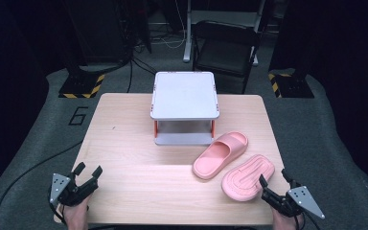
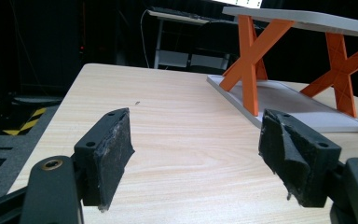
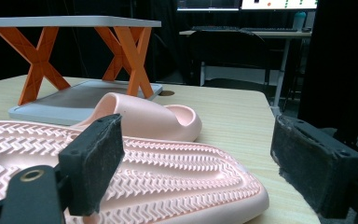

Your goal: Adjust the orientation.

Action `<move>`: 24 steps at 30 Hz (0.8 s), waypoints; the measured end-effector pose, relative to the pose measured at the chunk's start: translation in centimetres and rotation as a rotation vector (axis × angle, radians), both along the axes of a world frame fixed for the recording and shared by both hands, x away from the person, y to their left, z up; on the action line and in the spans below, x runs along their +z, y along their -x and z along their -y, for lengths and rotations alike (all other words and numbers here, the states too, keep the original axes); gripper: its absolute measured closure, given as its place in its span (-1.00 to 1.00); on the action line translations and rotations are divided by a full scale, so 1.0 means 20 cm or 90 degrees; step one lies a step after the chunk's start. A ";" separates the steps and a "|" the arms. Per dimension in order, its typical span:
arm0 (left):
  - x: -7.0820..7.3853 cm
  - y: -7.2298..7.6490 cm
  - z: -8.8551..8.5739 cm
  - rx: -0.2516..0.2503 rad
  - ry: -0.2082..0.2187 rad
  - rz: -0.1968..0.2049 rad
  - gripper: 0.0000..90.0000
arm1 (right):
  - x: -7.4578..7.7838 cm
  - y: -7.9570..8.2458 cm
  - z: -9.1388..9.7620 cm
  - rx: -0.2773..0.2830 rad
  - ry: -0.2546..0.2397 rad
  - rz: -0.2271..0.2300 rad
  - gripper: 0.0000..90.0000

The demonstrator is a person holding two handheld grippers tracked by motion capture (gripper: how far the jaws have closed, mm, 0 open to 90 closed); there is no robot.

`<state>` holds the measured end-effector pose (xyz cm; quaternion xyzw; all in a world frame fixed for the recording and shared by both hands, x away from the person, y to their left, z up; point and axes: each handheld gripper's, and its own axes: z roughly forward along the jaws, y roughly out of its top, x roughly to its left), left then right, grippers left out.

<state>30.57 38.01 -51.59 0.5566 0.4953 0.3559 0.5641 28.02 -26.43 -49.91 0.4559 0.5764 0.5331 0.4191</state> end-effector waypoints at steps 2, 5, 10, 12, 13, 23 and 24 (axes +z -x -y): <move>0.00 0.00 0.00 0.000 0.002 0.002 -0.44 | 0.00 0.00 0.00 0.002 0.003 0.000 -0.62; 0.00 0.00 0.01 -0.006 -0.003 0.003 -0.44 | 0.00 0.00 0.00 0.002 0.005 -0.001 -0.62; 0.00 -0.01 0.04 -0.025 -0.017 0.000 -0.46 | 0.00 0.00 -0.01 0.003 0.004 -0.001 -0.62; 0.00 -0.01 0.05 -0.030 -0.017 -0.003 -0.48 | 0.00 0.00 0.00 0.002 0.004 0.003 -0.62; 0.00 -0.01 0.05 -0.029 -0.017 -0.003 -0.49 | 0.00 0.00 0.00 0.003 0.002 0.002 -0.62; 0.02 -0.02 0.08 -0.034 -0.028 -0.007 -0.66 | 0.00 0.00 0.00 0.001 0.002 -0.003 -0.62; 0.02 -0.03 0.10 -0.062 -0.030 -0.007 -0.66 | 0.00 0.00 0.00 0.002 0.002 -0.004 -0.62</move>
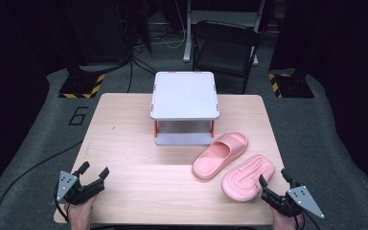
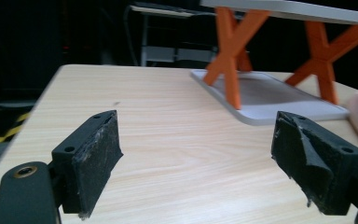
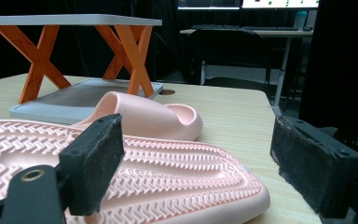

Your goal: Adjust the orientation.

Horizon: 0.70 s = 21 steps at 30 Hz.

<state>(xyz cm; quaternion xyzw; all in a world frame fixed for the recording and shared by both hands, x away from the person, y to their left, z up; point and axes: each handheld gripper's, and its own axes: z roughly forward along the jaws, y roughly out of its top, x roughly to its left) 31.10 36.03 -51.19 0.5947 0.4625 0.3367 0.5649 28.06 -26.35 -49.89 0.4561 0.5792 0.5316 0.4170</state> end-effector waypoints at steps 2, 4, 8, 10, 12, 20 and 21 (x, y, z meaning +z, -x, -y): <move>0.00 0.00 0.01 -0.008 0.001 0.003 -0.66 | 0.00 0.00 0.00 0.003 0.008 0.001 -0.62; 0.00 -0.01 0.04 -0.026 -0.003 0.005 -0.65 | 0.01 0.00 -0.01 0.004 0.004 0.003 -0.62; -0.01 -0.01 0.04 -0.039 0.010 0.015 -0.63 | 0.01 0.01 0.01 0.003 0.003 0.003 -0.62; -0.02 -0.01 0.04 -0.032 0.009 0.011 -0.63 | 0.01 0.01 0.02 0.001 -0.004 0.003 -0.62; -0.03 -0.01 0.03 -0.027 -0.008 0.012 -0.63 | 0.01 0.01 0.02 -0.007 -0.008 0.007 -0.62; -0.03 -0.01 0.03 -0.022 -0.028 0.007 -0.62 | 0.01 0.00 0.01 -0.009 0.007 0.001 -0.61; -0.04 -0.01 0.02 -0.023 -0.020 0.012 -0.62 | 0.01 0.00 0.01 -0.007 0.007 -0.002 -0.61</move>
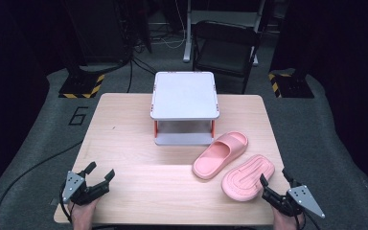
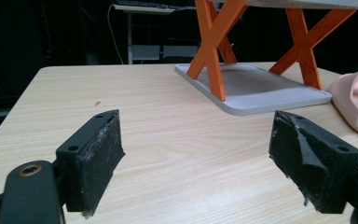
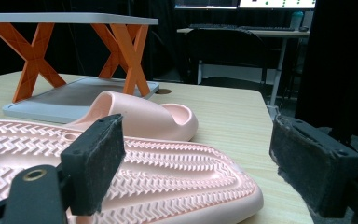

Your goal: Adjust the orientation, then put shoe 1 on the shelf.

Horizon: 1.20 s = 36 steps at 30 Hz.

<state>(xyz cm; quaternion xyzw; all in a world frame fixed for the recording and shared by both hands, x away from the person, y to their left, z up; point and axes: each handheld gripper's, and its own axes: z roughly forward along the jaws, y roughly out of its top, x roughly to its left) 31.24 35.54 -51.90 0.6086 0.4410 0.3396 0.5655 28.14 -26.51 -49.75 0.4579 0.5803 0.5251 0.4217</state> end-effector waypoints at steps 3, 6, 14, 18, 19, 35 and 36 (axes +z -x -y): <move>-0.01 0.00 -0.01 0.007 -0.002 -0.003 -0.62 | 0.00 0.00 -0.01 0.003 0.002 -0.001 -0.61; 0.03 -0.01 0.02 -0.002 0.010 -0.009 -0.62 | 0.00 0.00 -0.01 0.002 0.002 0.004 -0.60; 0.22 -0.10 0.28 -0.076 0.029 0.006 -0.58 | 0.00 0.00 0.02 -0.007 -0.010 0.003 -0.60; 0.27 -0.24 0.55 -0.188 0.007 -0.017 -0.43 | 0.00 0.01 0.01 -0.004 -0.007 -0.002 -0.59; 0.27 -0.24 0.55 -0.188 0.007 -0.017 -0.43 | 0.00 0.01 0.01 -0.004 -0.007 -0.002 -0.59; 0.24 -0.65 1.35 -0.331 -0.150 -0.123 -0.20 | 0.00 0.01 0.03 -0.009 -0.029 -0.004 -0.59; 0.24 -0.65 1.35 -0.331 -0.150 -0.123 -0.19 | 0.00 0.01 0.03 -0.009 -0.029 -0.004 -0.59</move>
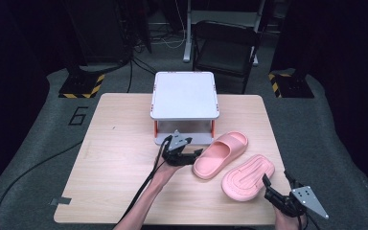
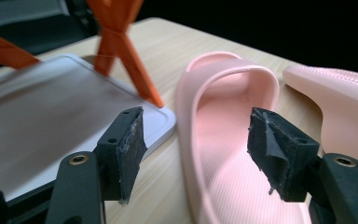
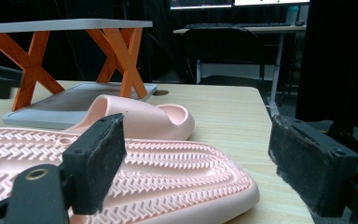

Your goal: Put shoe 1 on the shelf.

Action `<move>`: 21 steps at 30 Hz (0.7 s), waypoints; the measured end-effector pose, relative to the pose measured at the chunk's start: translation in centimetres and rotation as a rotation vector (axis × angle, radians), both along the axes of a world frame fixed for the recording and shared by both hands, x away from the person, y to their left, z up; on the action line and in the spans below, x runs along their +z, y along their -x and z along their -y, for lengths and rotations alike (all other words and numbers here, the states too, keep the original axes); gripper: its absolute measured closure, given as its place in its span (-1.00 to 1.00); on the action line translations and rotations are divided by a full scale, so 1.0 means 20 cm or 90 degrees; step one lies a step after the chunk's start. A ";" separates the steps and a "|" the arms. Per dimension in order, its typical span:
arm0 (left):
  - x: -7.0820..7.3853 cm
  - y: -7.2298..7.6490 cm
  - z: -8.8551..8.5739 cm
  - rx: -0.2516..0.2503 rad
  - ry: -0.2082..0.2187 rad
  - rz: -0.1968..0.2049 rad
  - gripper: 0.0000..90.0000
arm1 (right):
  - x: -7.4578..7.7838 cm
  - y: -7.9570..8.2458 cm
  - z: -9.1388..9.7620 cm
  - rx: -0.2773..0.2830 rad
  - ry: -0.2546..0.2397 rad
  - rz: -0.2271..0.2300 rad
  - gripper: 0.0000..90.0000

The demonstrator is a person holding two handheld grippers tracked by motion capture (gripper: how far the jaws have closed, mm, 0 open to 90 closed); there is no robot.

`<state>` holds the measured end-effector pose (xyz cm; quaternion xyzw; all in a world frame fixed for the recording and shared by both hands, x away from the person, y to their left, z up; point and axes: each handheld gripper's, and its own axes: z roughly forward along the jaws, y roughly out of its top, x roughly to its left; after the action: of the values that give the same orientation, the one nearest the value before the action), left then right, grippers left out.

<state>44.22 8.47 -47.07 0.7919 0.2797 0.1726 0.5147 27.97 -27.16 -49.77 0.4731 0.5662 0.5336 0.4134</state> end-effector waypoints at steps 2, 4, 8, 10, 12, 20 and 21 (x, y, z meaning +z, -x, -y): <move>-0.04 -0.06 0.09 -0.007 -0.015 -0.031 -0.17 | 0.00 -0.01 0.00 -0.001 0.002 -0.001 -0.59; -0.06 -0.07 0.12 -0.005 -0.019 -0.038 -0.12 | 0.00 -0.01 0.00 -0.002 0.000 -0.002 -0.58; -0.14 -0.13 0.22 0.007 -0.041 -0.055 0.07 | 0.00 -0.01 0.00 -0.005 0.001 -0.003 -0.57; -0.16 -0.15 0.25 0.015 -0.032 -0.070 0.12 | 0.00 0.00 0.01 -0.007 -0.001 -0.004 -0.57; -0.17 -0.17 0.28 0.021 -0.017 -0.078 0.17 | 0.00 0.00 0.02 -0.012 -0.004 -0.003 -0.57; -0.17 -0.20 0.34 0.036 -0.050 -0.053 0.63 | 0.00 0.00 0.04 -0.023 -0.011 -0.001 -0.55; -0.17 -0.20 0.34 0.036 -0.050 -0.053 0.73 | 0.00 0.00 0.05 -0.024 -0.010 -0.001 -0.54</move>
<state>48.31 1.70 -50.51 0.8097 0.3163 0.1647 0.4661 27.93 -28.06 -49.83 0.4871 0.5535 0.5299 0.4191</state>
